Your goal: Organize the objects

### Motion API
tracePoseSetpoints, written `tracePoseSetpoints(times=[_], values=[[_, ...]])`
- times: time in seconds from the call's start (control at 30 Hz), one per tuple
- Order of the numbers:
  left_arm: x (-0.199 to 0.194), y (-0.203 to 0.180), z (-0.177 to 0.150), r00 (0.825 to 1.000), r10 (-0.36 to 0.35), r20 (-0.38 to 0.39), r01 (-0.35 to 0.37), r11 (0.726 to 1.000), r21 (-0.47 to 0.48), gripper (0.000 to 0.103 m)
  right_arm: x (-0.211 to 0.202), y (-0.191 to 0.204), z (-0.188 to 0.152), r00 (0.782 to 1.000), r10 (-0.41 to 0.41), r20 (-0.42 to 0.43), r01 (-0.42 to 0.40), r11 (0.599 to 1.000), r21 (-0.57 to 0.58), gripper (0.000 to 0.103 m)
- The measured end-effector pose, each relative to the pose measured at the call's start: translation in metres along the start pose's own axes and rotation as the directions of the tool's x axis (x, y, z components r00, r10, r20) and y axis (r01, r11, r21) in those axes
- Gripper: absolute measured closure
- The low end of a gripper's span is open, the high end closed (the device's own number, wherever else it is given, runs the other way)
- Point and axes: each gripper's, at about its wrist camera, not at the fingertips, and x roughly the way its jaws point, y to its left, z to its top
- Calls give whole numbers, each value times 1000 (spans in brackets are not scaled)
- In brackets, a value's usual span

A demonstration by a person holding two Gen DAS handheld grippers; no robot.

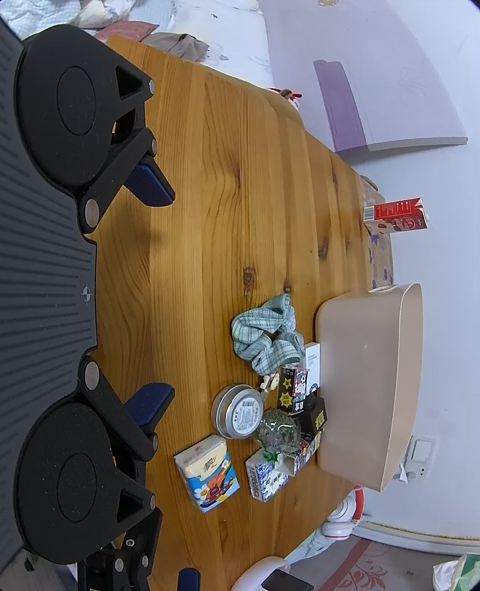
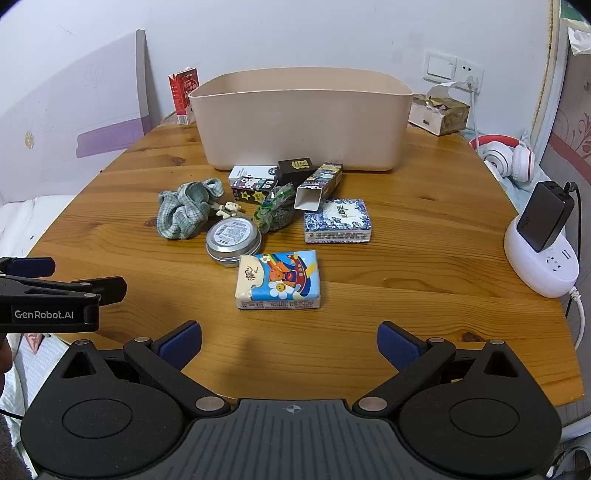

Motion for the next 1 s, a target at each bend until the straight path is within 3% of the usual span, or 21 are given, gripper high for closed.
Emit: tracePoseSetpoints(times=[1.0], values=[[23,3,11,999,-16,-35,17,1000,8,0,22,-5,8,999,18,-42,-18,1000,7,0]])
